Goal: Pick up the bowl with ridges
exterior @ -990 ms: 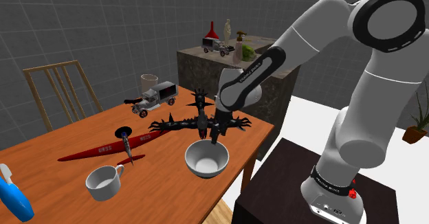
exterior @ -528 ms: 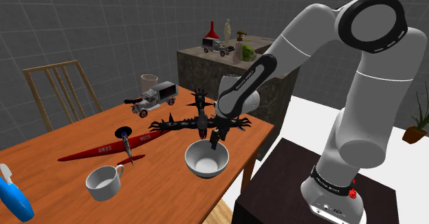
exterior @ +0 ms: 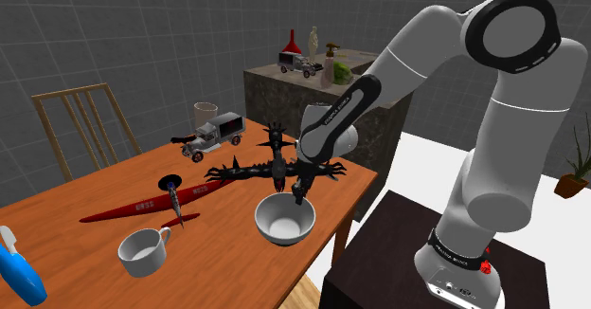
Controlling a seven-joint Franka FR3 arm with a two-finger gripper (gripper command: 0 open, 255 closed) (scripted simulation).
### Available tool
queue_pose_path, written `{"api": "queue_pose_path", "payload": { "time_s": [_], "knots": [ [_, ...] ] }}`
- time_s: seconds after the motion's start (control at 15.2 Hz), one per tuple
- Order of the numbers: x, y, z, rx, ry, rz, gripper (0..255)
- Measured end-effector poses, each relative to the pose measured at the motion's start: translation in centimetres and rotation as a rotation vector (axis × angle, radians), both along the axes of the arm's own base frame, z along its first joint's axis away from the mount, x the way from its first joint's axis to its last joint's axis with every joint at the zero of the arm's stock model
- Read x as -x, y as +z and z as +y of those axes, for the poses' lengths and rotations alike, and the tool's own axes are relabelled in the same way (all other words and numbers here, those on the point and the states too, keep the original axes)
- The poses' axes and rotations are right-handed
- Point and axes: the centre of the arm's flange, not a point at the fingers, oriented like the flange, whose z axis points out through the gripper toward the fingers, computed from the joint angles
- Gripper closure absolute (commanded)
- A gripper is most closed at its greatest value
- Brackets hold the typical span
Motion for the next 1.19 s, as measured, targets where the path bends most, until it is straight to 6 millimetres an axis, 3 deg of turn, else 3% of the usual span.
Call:
{"api": "queue_pose_path", "payload": {
  "time_s": [0.26,1.19],
  "knots": [
    [0.0,0.6,0.0,0.000,0.001,0.001,255],
    [0.0,7.6,0.0,0.000,0.000,0.001,255]
  ]
}}
